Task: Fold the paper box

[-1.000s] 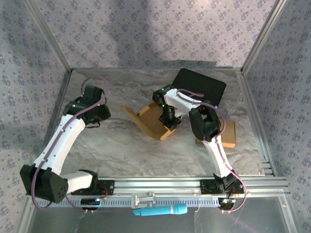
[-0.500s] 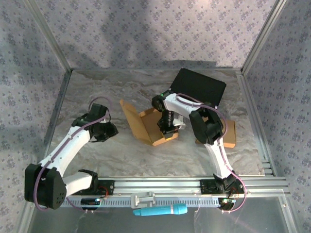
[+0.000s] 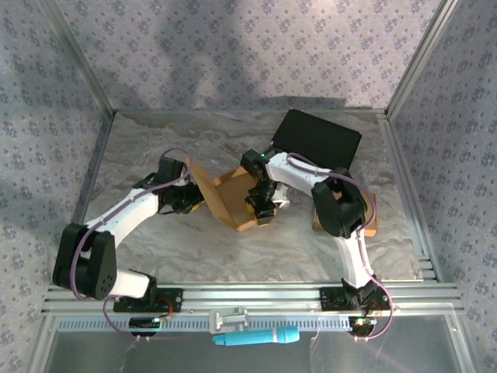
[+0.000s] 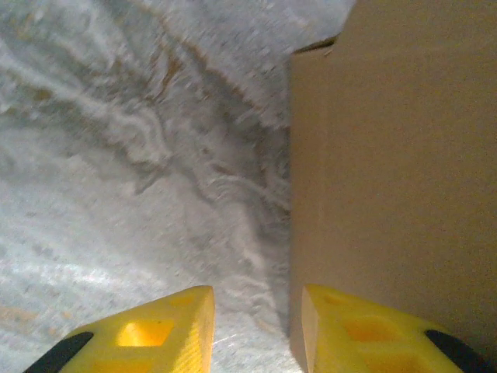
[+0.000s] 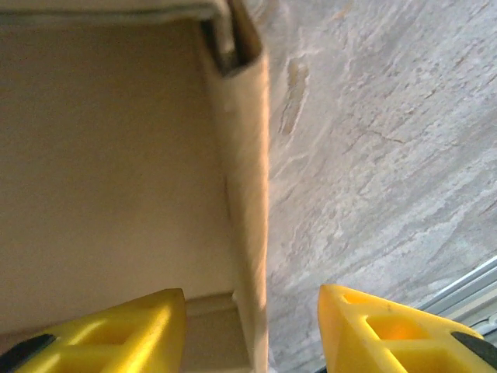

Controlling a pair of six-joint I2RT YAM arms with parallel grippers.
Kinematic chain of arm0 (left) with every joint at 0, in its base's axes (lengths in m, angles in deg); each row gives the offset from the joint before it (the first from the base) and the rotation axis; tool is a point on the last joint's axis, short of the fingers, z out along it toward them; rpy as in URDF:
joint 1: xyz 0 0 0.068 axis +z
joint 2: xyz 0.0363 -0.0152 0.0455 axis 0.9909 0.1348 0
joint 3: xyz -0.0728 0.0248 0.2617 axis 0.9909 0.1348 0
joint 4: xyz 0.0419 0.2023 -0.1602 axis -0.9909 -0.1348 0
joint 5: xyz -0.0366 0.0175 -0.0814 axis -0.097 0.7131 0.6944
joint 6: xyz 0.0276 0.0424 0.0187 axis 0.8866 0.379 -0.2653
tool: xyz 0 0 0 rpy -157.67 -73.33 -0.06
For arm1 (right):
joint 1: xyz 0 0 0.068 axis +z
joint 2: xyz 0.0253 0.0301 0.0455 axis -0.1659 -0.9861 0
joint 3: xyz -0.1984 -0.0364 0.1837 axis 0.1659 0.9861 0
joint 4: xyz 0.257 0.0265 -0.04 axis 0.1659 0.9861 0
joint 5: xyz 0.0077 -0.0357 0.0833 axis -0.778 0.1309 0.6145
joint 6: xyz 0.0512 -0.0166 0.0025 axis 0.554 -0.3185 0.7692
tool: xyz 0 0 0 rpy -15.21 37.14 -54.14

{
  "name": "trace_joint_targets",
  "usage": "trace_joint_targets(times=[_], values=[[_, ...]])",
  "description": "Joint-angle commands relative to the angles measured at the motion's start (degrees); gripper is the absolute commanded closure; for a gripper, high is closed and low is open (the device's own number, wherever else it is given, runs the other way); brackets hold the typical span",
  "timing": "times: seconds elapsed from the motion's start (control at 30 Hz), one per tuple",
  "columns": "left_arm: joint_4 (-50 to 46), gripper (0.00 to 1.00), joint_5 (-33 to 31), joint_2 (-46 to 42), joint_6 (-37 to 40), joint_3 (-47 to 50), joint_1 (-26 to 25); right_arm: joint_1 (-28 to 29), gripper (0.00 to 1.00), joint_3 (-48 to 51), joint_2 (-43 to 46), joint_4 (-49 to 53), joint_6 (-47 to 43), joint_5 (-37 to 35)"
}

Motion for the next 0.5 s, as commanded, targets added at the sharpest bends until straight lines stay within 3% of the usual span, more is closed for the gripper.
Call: trace_joint_targets(times=[0.0, 0.13, 0.23, 0.47], values=[[2.27, 0.65, 0.66, 0.81, -0.84, -3.74, -0.52, -1.27, 0.49, -5.05, 5.86, 4.28, -7.17, -5.85], [2.82, 0.65, 0.68, 2.40, -1.14, -5.66, -1.30, -2.56, 0.50, -9.77, 8.78, 6.49, -19.23, -12.80], [4.06, 0.65, 0.63, 3.37, -2.14, -6.51, -2.25, -3.42, 0.52, -9.26, 10.99, -2.80, -34.71, -13.70], [4.91, 0.65, -0.42, 5.39, -3.17, -9.47, -4.38, -2.42, 0.50, -10.60, 15.22, -13.20, -62.11, -3.65]])
